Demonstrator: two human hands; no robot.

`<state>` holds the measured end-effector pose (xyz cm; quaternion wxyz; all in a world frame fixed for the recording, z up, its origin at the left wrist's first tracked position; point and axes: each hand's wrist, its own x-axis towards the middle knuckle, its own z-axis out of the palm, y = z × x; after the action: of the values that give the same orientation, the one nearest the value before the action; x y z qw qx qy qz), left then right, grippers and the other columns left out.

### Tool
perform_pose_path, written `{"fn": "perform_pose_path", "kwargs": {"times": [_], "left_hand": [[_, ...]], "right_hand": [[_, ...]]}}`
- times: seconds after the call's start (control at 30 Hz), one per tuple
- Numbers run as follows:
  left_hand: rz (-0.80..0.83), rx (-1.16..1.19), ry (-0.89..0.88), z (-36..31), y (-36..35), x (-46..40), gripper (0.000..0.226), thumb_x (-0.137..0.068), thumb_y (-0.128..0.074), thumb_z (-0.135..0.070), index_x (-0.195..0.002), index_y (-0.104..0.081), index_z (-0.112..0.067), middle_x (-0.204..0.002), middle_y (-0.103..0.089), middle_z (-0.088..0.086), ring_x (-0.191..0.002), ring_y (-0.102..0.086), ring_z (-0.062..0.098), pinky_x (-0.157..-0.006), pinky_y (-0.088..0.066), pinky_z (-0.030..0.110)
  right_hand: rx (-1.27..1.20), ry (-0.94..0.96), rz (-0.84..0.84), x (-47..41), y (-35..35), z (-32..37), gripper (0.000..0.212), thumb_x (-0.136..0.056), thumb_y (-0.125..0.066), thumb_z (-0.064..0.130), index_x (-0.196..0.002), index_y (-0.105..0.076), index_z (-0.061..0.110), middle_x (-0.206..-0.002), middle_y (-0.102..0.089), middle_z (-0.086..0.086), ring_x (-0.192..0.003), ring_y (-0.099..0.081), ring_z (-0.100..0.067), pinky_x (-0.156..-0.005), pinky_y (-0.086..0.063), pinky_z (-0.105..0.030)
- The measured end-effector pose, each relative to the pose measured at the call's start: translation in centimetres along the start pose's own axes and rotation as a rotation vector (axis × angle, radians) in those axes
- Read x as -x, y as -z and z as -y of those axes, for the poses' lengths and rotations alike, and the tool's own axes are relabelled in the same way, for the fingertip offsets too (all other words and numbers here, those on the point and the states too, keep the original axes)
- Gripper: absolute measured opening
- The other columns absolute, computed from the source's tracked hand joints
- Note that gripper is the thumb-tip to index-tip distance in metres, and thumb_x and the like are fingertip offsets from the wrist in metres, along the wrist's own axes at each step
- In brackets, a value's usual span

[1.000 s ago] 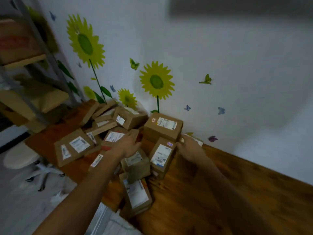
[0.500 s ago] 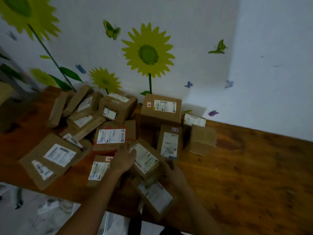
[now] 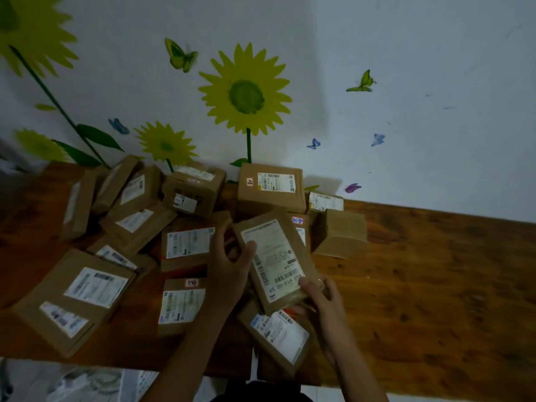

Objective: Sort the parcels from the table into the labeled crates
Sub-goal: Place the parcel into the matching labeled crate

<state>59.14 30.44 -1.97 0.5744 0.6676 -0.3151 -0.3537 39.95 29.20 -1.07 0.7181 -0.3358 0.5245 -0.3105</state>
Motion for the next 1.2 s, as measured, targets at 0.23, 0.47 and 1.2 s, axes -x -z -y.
{"fn": "perform_pose_path", "kwargs": {"times": [0.23,0.47,1.2], "left_hand": [[0.206,0.370,0.017,-5.8,-1.3,2.7,0.062,-0.082,-0.069,-0.029,-0.140,-0.046,-0.027,-0.109,-0.071,-0.004,-0.101,-0.070,0.018,-0.074,-0.058,0.027],[0.189,0.466,-0.039,-9.5,-2.1,4.2,0.053,-0.087,-0.066,-0.014,-0.136,-0.050,-0.016,-0.098,-0.075,-0.006,-0.085,-0.073,0.010,-0.062,-0.055,0.020],[0.756,0.086,0.034,-14.8,-1.4,5.9,0.060,-0.088,-0.072,-0.021,-0.142,-0.046,-0.029,-0.115,-0.073,0.008,-0.093,-0.074,0.020,-0.067,-0.060,0.028]], "right_hand": [[-0.040,0.154,-0.048,6.0,-0.4,1.6,0.047,-0.076,-0.070,0.026,-0.118,-0.054,0.011,-0.101,-0.077,-0.011,-0.085,-0.076,-0.027,-0.066,-0.061,-0.033],[-0.074,0.199,0.046,9.0,0.6,2.8,0.075,-0.071,-0.087,0.039,-0.138,-0.053,0.033,-0.122,-0.072,-0.002,-0.107,-0.073,-0.024,-0.081,-0.061,-0.040],[0.280,0.447,-0.001,10.5,2.6,12.7,0.067,-0.073,-0.081,0.031,-0.135,-0.056,0.034,-0.126,-0.067,-0.015,-0.105,-0.072,-0.024,-0.093,-0.057,-0.039]]}}
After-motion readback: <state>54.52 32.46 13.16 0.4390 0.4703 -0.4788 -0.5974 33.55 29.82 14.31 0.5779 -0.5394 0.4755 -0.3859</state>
